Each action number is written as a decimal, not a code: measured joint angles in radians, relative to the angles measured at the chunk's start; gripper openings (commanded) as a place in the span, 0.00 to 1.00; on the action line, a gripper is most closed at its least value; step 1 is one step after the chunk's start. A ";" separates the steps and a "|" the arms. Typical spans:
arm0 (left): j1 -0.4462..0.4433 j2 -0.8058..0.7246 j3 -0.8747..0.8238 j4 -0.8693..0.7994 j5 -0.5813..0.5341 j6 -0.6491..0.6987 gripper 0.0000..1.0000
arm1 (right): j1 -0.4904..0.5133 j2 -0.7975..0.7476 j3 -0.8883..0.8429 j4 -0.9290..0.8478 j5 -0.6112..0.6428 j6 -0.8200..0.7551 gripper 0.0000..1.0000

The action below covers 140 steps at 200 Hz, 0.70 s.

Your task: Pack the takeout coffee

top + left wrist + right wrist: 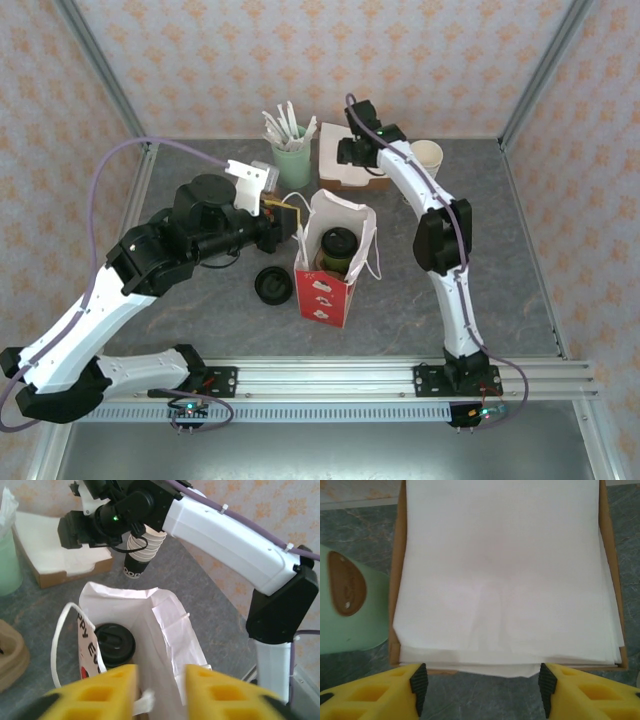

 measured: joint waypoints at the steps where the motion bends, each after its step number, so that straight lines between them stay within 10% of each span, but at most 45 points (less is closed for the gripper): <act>1: 0.000 -0.001 -0.001 0.000 0.000 -0.006 0.48 | 0.001 0.003 0.002 0.002 0.006 -0.002 0.66; 140: 0.000 -0.081 0.069 -0.106 -0.105 0.018 0.59 | 0.006 0.327 0.298 0.155 0.167 -0.060 0.88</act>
